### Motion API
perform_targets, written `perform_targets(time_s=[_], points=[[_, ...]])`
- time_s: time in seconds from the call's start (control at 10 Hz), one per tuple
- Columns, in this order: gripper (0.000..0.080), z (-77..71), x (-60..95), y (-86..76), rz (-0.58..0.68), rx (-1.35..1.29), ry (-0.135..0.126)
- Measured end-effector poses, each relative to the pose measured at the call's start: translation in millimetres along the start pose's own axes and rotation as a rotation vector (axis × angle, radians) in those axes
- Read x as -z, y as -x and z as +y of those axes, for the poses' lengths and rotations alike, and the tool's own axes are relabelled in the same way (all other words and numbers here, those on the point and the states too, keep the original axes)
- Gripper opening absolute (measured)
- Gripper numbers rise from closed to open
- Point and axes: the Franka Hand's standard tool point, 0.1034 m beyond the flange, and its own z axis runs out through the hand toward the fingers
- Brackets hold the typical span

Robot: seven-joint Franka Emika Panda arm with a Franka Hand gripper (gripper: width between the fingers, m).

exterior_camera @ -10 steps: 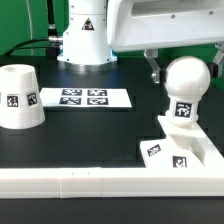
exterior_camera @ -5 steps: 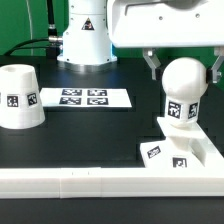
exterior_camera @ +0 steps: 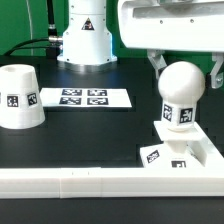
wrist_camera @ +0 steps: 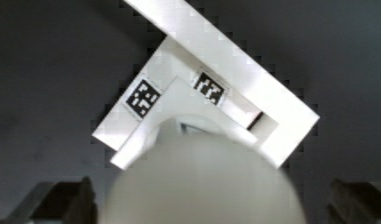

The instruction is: Assemble lamp

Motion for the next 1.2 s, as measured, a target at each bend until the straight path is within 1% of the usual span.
perform_targets(time_s=[0.1, 0.2, 0.3, 0.4, 0.7, 0.9, 1.0, 1.1, 1.2], points=[[0.0688, 0.0, 0.0, 0.0, 0.0, 0.039, 0.0], [0.0696, 2.2, 0.7, 2.0, -0.014, 0.121, 0.026], [0.0696, 1.6, 3.7, 3.4, -0.028, 0.23, 0.058], [0.0699, -0.3, 4.3, 1.9, -0.019, 0.376, 0.065], [0.0699, 0.3, 3.6, 2.0, -0.027, 0.537, 0.062], [0.0699, 0.5, 3.6, 1.8, -0.032, 0.699, 0.06], [0.0699, 0.6, 3.5, 1.8, -0.033, 0.727, 0.06], [0.0699, 2.5, 2.6, 1.0, -0.036, 0.858, 0.065], [0.0699, 3.2, 2.5, -0.4, -0.025, 0.979, 0.089]])
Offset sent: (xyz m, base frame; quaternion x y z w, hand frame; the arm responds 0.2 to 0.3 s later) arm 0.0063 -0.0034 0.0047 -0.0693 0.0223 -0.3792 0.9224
